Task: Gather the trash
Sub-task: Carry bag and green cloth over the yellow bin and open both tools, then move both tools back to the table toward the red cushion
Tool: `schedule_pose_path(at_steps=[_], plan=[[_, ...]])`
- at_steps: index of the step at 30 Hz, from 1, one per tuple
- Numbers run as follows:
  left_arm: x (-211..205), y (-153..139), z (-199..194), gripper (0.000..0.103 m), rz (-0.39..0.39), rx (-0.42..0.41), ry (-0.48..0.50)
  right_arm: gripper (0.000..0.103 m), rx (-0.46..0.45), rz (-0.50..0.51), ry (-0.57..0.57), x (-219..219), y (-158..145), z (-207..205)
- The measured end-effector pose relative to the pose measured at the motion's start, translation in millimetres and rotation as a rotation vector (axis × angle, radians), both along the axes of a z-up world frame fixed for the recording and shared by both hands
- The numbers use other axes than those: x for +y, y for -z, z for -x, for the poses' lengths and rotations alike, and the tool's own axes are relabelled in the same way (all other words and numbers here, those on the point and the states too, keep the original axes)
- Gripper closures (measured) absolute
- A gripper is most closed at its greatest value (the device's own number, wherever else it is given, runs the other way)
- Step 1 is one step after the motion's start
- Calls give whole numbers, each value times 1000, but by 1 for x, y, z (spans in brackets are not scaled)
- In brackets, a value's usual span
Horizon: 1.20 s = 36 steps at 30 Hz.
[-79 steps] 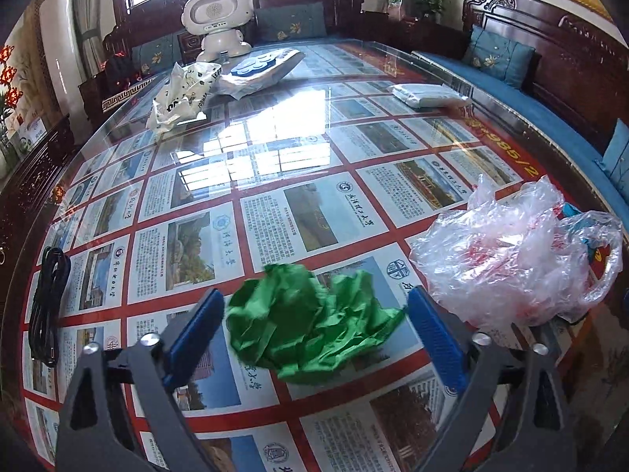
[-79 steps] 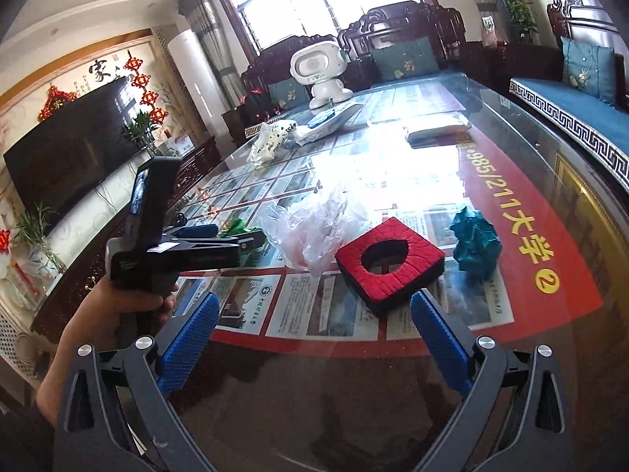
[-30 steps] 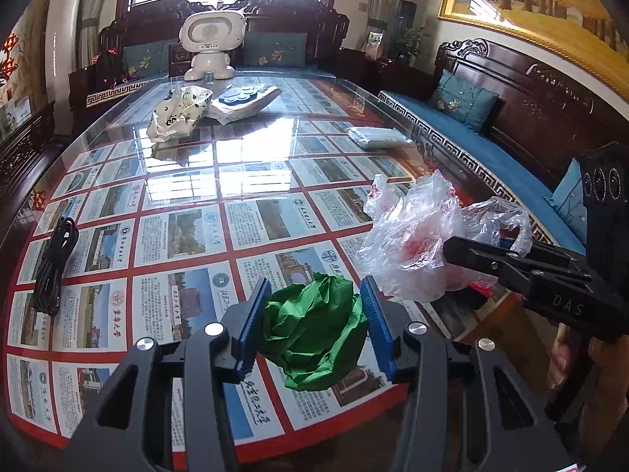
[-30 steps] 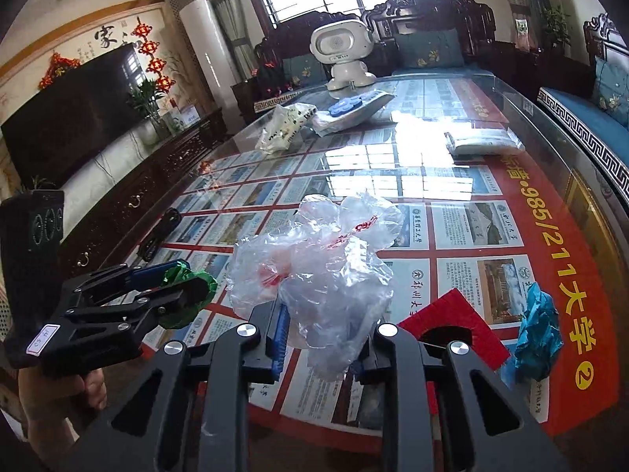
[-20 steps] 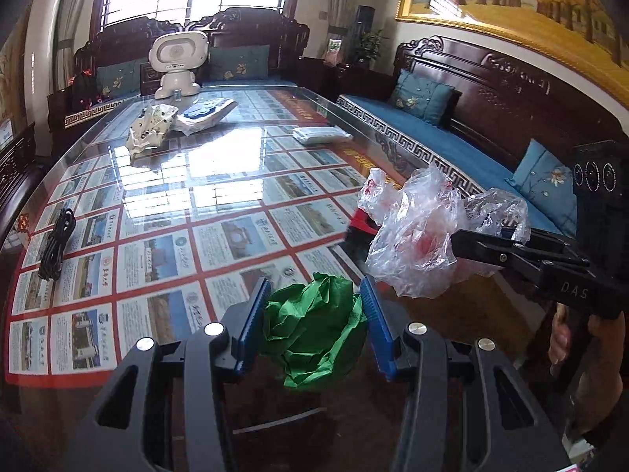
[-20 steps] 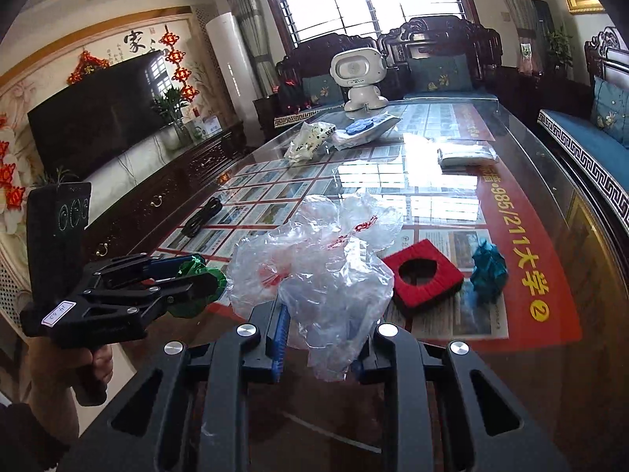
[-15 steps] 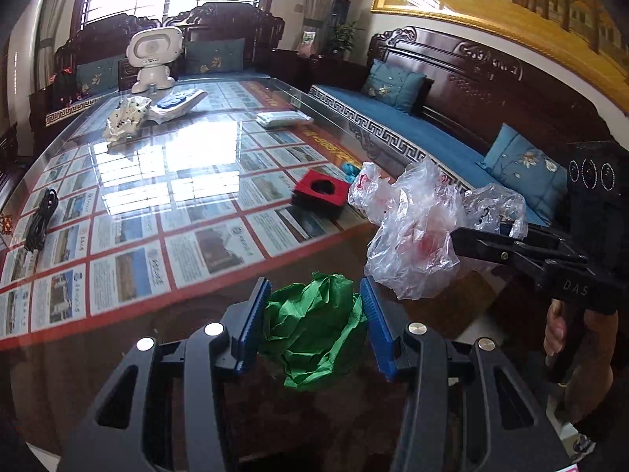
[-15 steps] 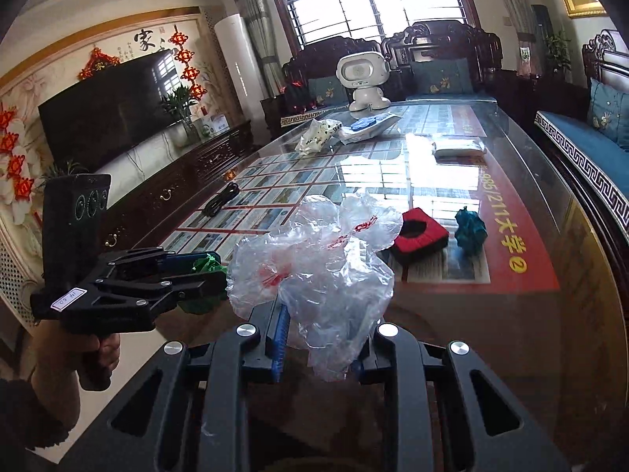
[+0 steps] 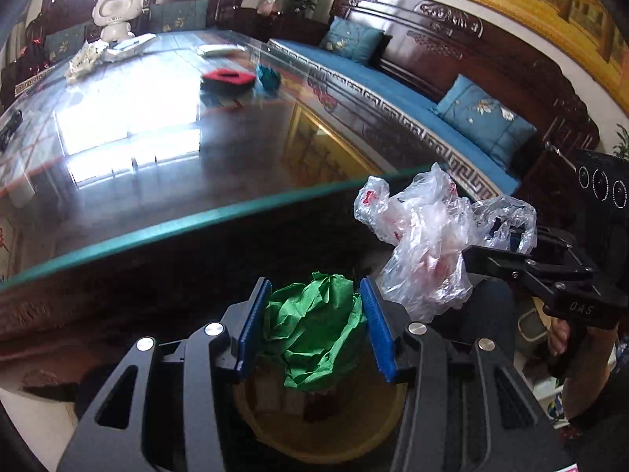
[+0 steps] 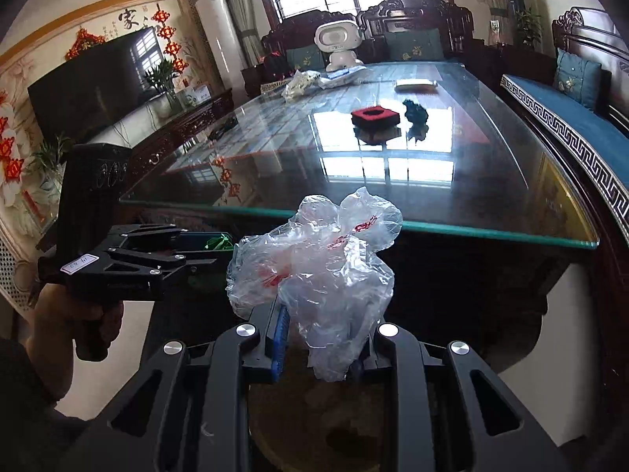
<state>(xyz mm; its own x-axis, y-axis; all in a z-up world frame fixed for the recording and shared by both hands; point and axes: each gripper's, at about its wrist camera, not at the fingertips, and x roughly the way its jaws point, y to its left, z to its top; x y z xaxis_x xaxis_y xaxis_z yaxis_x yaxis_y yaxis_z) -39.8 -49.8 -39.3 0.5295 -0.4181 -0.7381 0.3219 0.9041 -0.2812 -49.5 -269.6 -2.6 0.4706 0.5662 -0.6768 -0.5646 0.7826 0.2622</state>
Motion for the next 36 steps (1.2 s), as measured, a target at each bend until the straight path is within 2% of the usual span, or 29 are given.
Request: schedule_pose_path(at_steps=[2,5,8,10,14,18,21,23,25,33,35,36], plan=[[-5,11,12,55,-5,21,9,77,24,53,7,1,18,12],[-10,27,26,55,-15,47,22,71,57,114,8,2,44,27],[-19,39,37,55,-24,64,40,37,83,185,-2,8,73,31],[-24,47,43,55,-24,77,56,38,79,243,13,11,88,30],[-34,58,51,55,-45,93,76,39,126,167,53,-5,96,29],[-44,70,52,54,-52,117,114,38,109,150,88,-19,89,28],[-58,79,50,42,-65,140,144,38,101,150,102,-23,83,26],[-65,83,48,40,-66,145,170,38,98,151,112,-27,82,25],[-71,85,45,34,-64,144,179,39,102,147,113,-29,83,23],[-72,81,36,29,-52,141,177,38,106,107,107,-32,79,14],[-67,73,32,24,-47,122,160,37,81,86,106,-32,74,12],[-65,69,29,19,-45,111,151,33,69,72,102,-32,70,11]])
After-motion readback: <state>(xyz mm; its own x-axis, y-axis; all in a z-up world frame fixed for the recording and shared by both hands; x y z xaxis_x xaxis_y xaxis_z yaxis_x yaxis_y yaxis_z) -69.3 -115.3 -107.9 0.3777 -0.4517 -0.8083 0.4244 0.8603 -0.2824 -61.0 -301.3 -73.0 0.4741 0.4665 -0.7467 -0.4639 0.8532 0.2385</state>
